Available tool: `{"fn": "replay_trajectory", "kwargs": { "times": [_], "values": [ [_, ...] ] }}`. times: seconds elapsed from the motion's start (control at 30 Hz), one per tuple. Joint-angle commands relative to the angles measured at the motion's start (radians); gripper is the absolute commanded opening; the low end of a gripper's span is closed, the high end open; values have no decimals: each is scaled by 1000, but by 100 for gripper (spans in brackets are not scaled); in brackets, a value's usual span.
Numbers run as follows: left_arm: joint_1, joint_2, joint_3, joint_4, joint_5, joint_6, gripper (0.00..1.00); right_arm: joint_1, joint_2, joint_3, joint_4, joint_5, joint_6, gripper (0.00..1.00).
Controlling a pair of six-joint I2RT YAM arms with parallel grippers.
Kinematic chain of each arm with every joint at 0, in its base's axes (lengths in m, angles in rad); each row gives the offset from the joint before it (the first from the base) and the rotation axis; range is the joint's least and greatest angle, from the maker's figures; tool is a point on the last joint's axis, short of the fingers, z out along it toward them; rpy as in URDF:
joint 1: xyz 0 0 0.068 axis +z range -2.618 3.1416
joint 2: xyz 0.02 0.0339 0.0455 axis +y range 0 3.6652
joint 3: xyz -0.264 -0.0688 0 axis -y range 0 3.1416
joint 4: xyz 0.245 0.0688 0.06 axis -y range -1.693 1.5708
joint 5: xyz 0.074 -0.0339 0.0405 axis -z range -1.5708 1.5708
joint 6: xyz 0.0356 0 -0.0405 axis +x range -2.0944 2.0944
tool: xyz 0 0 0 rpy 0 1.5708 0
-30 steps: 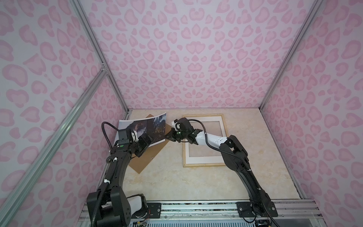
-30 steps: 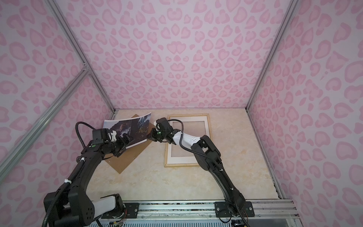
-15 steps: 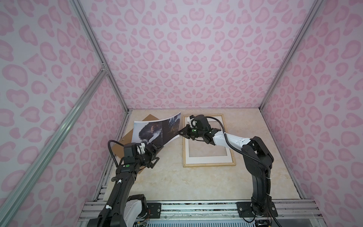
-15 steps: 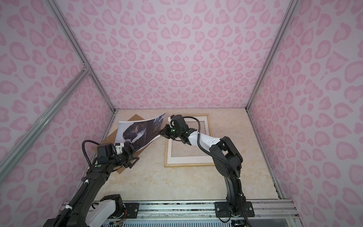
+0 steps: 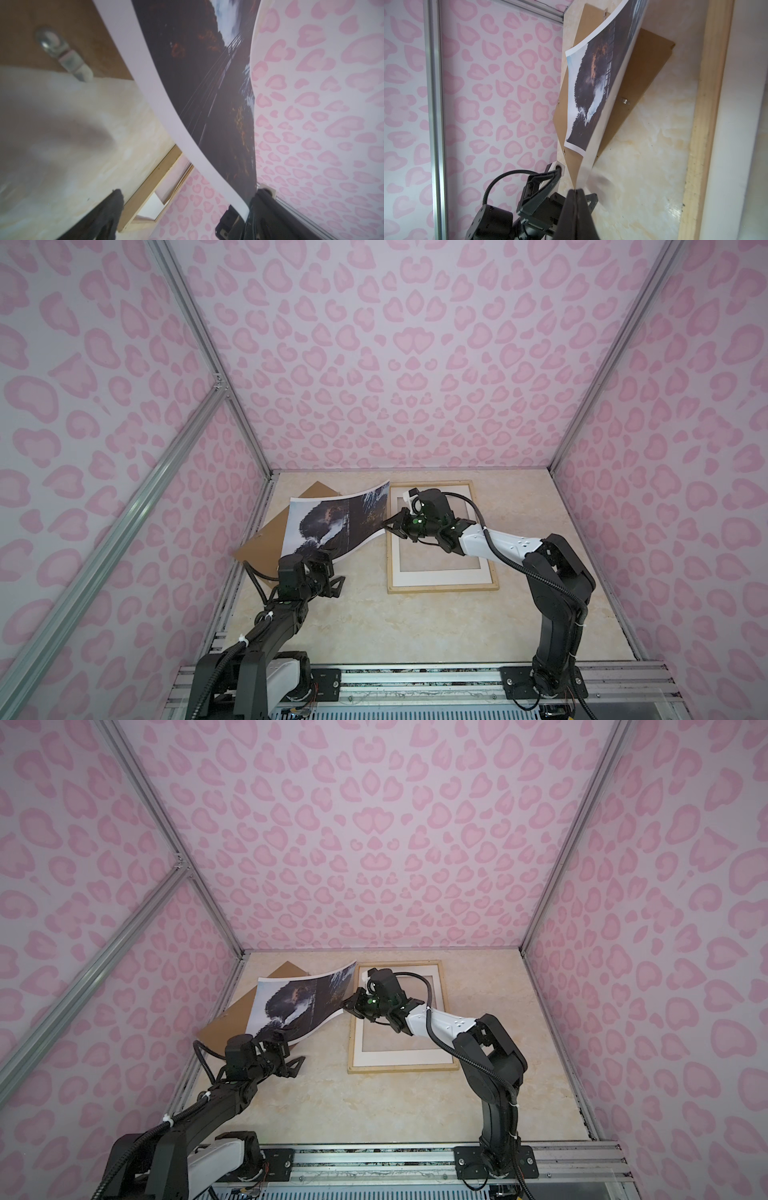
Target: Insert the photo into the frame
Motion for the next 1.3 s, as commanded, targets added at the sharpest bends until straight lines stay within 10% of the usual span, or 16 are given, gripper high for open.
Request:
{"fn": "replay_trajectory", "kwargs": {
  "times": [0.0,0.6,0.73,0.87,1.0,1.27],
  "values": [
    [-1,81,15,239,-74,-83,92,3,-10,-16,53,-1,18,0],
    [-4,265,94,372,-86,-117,4,-2,-60,-47,-23,12,-56,0],
    [-2,197,136,244,-81,-30,3,6,-154,-9,-384,222,-359,62],
    [-4,112,231,-18,-82,114,3,70,-240,91,-727,617,-669,92],
    [-4,54,376,-329,-106,277,3,202,-240,180,-854,897,-931,98],
    [-3,53,537,-574,-113,442,3,369,-111,373,-879,925,-1176,98]
  ]
}}
